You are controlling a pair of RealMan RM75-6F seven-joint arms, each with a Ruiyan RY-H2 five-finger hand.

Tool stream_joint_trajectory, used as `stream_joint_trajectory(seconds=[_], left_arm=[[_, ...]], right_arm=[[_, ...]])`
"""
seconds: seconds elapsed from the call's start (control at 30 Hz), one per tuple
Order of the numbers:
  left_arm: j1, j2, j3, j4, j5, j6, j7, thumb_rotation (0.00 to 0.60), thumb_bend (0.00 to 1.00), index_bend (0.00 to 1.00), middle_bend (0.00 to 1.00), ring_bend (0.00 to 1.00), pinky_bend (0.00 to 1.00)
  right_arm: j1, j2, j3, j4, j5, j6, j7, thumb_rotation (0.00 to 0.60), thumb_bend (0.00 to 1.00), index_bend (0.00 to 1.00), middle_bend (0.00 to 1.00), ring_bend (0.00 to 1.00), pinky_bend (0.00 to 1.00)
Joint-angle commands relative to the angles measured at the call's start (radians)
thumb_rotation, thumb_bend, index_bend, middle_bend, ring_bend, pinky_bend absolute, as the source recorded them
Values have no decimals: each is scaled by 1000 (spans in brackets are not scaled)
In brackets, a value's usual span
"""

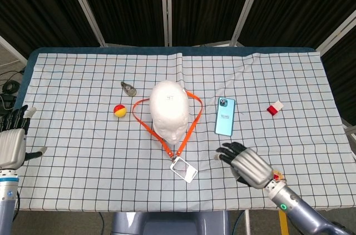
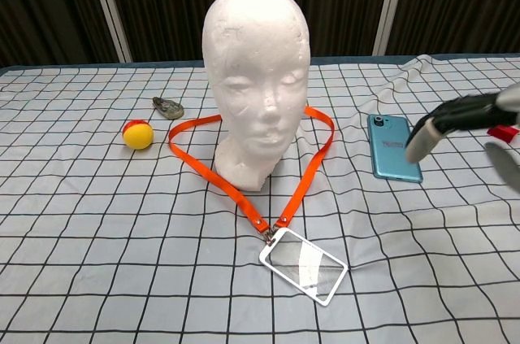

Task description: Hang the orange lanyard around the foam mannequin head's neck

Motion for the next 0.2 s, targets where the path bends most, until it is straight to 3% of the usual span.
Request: stream_joint_trajectory(seconds=[0.03,0.07,0.13,0.2], left_arm=[[13,-10,20,34,61,16,-28,600,0,0,0,0,0],[18,-13,28,48,85,22,-41,600,0,0,0,0,0],[23,-18,35,63,104,27,-50,600,0,0,0,0,0],[33,-24,53,94,132,33,-58,600,0,0,0,0,0]], right_arm=[[-116,37,1,126,-46,184,54,600,199,215,87,15,47],[-145,29,9,169,-44,233,47,600,109,187,60,3,18],[-167,19,17,201,-39,267,36,600,26,132,19,0,0],[-218,-12,33,249,-7,333,17,600,1,68,1,0,0]])
